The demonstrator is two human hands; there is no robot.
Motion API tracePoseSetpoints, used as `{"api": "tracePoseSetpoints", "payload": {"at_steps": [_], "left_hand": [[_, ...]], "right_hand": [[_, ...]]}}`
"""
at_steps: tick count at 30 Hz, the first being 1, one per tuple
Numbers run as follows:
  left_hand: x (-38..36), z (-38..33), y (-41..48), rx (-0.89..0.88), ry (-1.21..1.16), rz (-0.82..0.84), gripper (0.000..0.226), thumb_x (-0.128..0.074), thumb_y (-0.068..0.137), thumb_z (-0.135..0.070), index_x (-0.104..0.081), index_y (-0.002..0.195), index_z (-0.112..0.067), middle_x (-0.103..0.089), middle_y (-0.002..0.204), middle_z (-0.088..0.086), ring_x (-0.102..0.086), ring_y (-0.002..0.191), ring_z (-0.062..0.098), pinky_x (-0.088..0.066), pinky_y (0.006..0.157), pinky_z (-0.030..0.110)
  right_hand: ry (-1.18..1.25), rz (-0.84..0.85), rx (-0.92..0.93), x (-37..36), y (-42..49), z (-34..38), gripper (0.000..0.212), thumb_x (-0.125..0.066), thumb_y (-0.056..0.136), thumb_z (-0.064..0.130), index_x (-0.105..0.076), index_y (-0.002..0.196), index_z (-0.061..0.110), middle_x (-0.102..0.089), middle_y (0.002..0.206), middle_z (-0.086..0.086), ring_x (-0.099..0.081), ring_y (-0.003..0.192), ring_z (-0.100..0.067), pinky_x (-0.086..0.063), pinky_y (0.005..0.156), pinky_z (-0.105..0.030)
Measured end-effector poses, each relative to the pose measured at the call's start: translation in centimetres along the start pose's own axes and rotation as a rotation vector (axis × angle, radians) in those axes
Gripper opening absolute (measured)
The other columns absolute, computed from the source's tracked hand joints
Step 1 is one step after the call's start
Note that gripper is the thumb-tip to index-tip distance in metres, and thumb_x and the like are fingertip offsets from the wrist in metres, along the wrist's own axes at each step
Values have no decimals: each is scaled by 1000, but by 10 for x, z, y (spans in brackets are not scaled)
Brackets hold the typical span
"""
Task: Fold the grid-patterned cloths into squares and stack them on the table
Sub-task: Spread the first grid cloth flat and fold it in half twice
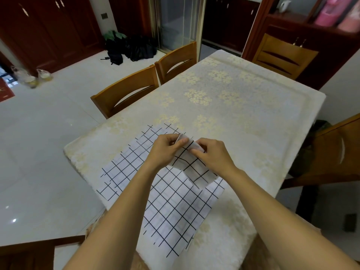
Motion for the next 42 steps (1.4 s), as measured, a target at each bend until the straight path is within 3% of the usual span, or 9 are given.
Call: {"api": "tracePoseSetpoints", "payload": {"at_steps": [6,10,15,18,22,27,34,40,42], "left_hand": [[5,6,5,-64,269,-247,14,-68,90,-43,-68,92,-30,-63,105,-10,-59,101,8,-45,83,25],[5,4,4,-91,223,-76,64,-81,77,-43,-49,131,-28,-56,131,-12,-49,120,4,-41,90,21],[2,0,0,-70,151,28,20,-72,88,-39,-73,98,-22,-74,87,-5,-69,82,15,-59,75,45],[3,1,-3,-66,91,26,23,-68,92,-38,-75,92,-16,-75,84,0,-70,81,21,-57,77,50],[8,1,-8,-83,-14,-33,22,-64,96,-28,-71,86,-10,-69,75,-6,-61,70,9,-49,70,33],[7,2,-21,-161,-14,26,9,-61,98,-24,-67,93,-27,-69,82,-19,-59,74,-3,-45,67,16],[-9,-18,-72,-91,-159,1,13,-57,100,-26,-63,112,-28,-71,100,-4,-69,90,12,-61,80,44],[0,-39,-131,80,-464,55,38,-51,103,-27,-47,140,-36,-65,119,6,-68,101,30,-61,82,49],[1,-41,-152,142,-547,134,51,-52,103,-23,-37,147,-43,-58,129,2,-64,110,33,-59,85,53]], "right_hand": [[-56,16,20,13,4,-4,34,-73,83,47,-63,71,17,-54,59,1,-43,58,-15,-33,55,-32],[-81,27,32,19,6,-1,30,-74,83,46,-67,75,18,-60,64,-2,-50,62,-19,-34,56,-33],[-20,4,18,24,1,5,27,-80,76,46,-69,75,22,-59,62,3,-44,57,-9,-33,54,-27],[-48,8,-33,27,-9,6,38,-78,75,53,-64,68,18,-48,55,4,-38,53,-9,-27,51,-26],[22,57,-136,36,-32,6,33,-72,85,44,-61,61,25,-48,53,10,-39,52,-5,-27,51,-21],[90,-151,-201,41,-63,8,14,-73,86,34,-71,73,28,-69,73,9,-62,74,-7,-42,65,-27],[593,-484,-375,37,-113,22,14,-72,89,28,-72,103,24,-73,105,1,-69,99,-21,-57,80,-36],[568,-507,-370,25,-148,35,31,-61,95,29,-62,92,-1,-63,84,-21,-58,77,-21,-46,66,-37],[574,-513,-351,21,-163,40,40,-56,95,36,-57,93,-4,-56,81,-10,-50,76,-19,-40,65,-35]]}}
Point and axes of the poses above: each hand's wrist, its own y-axis towards the middle knuckle, its own x-axis out of the back of the hand, z = x × y, the point moved 1 cm from there along y, towards the middle knuckle
